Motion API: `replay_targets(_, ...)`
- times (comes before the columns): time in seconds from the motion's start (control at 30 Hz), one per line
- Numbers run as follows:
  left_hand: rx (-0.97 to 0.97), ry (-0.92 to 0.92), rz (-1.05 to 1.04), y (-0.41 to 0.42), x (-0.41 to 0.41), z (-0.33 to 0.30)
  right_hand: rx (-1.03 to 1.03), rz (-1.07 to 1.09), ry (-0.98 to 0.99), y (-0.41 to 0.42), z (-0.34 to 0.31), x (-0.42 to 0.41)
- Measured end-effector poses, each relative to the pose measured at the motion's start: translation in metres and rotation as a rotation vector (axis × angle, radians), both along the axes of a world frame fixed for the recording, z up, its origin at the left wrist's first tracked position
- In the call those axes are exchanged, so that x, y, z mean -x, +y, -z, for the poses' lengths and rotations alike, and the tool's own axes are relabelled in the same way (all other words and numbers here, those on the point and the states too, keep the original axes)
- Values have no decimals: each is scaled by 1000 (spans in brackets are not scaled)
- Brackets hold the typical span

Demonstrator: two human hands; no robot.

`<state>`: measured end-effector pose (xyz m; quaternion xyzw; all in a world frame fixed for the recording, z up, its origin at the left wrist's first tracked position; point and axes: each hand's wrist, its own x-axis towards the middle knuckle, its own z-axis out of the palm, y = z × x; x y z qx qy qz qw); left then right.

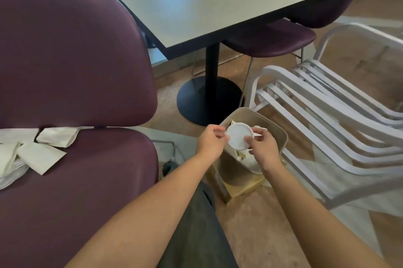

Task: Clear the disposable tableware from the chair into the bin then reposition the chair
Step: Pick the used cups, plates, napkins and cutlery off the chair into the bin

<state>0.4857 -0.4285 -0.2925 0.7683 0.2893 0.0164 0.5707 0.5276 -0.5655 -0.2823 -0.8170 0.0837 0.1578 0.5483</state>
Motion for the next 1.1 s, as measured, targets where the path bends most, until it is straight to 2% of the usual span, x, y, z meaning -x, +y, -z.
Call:
replay_targets(0.17,-9,9,26,10,4,-1,6,91,112,-9,7,-13)
replay_targets(0.23,-34,1,18,19,9,-3,137,58,172,-7,13,-13)
replay_targets(0.33,-70,-18,10,35,20,-9,308,-9,129,9,3,-1)
replay_targets(0.63,-230,-64,-110,113,78,-42,135,-440,-198,106,-50,56)
replay_targets(0.87,-356,-35,-271,187,151,-65,65,-601,-182,198,-64,113)
replay_targets(1.1,-360,9,-434,243,223,-58,89,-738,-216,266,-53,163)
